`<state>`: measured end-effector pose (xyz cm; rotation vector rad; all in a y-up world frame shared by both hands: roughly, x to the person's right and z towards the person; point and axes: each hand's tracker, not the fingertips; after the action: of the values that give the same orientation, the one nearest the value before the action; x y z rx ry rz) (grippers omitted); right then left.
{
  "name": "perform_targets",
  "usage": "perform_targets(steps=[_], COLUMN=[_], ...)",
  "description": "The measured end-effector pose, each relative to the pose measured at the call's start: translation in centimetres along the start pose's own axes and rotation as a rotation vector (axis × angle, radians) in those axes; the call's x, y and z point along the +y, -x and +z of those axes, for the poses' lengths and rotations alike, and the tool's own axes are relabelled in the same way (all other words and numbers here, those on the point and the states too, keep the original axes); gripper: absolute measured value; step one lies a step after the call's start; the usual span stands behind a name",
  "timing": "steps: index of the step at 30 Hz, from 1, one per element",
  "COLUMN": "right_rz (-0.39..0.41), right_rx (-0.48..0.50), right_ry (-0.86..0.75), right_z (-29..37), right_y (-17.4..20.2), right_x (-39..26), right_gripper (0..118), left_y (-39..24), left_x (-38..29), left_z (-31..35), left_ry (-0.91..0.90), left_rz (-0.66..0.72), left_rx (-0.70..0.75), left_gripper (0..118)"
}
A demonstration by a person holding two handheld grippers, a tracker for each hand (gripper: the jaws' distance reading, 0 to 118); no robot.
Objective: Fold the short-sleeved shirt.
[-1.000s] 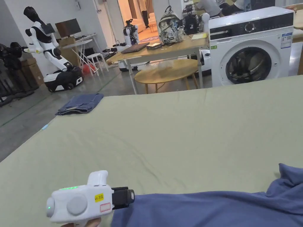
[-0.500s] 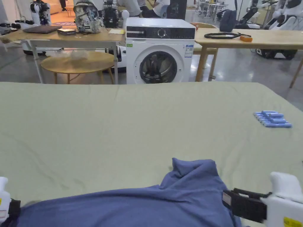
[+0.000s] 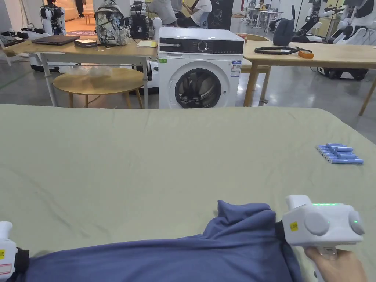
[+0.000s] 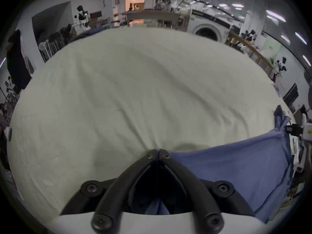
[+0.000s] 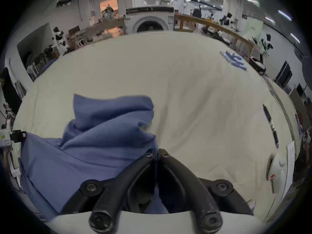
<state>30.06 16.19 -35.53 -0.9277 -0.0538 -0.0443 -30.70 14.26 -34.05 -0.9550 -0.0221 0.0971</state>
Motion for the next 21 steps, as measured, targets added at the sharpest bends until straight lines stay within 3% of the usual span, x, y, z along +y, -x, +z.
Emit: perform_targets(steps=[2,6,12,16,20,21], right_rz=[-0.035,-0.029,-0.017,-0.065,-0.106,-0.102], right_rx=[0.051,0.129,0.106,0.045,0.043,0.037], right_ry=[-0.039,-0.207,-0.282,-0.232,-0.183,-0.17], right_z=[3.0,11.9,23.0,24.7,22.3,21.5], right_y=[-0.9,-2.6,-3.6,-3.9,-3.7,-3.5], right_x=[-0.2,-3.2,-13.3,-20.5,-25.5,-26.5], right_gripper=[0,0,0,0,0,1], left_y=[0.3,1.5,3.0,3.4,3.2,3.2], left_x=[-0.7,-3.9,-14.0,-20.5,-24.4,-25.0], left_z=[3.0,11.8,20.7,21.2,18.6,17.9], left_ry=[-0.101,-0.222,-0.268,-0.225,-0.184,-0.172], left_rz=[0.022,0.041,0.039,0.078,0.083,0.09], left_rx=[-0.058,-0.192,-0.225,-0.204,-0.181,-0.182], left_gripper=[0,0,0,0,0,9])
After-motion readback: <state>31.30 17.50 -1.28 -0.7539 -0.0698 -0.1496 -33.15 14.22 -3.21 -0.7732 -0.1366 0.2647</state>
